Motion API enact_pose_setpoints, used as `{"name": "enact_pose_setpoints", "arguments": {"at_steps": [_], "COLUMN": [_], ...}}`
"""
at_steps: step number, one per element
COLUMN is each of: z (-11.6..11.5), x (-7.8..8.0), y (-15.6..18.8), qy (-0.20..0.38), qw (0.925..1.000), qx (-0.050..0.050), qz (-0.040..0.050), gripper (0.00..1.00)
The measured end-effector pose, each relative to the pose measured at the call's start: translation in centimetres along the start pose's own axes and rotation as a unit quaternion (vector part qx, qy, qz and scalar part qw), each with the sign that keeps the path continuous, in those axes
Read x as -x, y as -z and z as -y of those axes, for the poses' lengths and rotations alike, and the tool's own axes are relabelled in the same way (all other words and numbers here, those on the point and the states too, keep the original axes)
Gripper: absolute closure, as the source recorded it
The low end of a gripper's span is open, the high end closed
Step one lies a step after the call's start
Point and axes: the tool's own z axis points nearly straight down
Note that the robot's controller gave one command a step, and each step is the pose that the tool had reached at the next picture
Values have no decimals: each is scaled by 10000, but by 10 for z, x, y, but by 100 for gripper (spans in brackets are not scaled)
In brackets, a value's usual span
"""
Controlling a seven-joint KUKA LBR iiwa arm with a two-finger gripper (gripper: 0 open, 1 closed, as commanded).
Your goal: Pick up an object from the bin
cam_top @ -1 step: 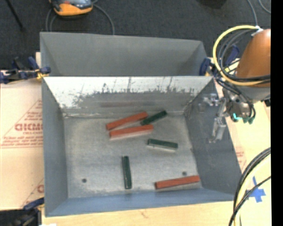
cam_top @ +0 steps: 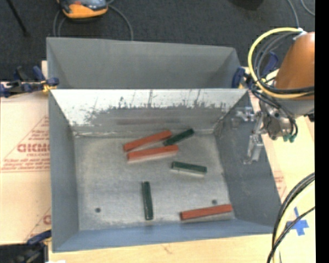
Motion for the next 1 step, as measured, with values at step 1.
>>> {"name": "enact_pose_setpoints", "arguments": {"at_steps": [1], "z": [-20], "x": [-1], "y": [-61], "qy": [-56], "qw": [10000], "qx": [-4], "qz": [25], "gripper": [0]}}
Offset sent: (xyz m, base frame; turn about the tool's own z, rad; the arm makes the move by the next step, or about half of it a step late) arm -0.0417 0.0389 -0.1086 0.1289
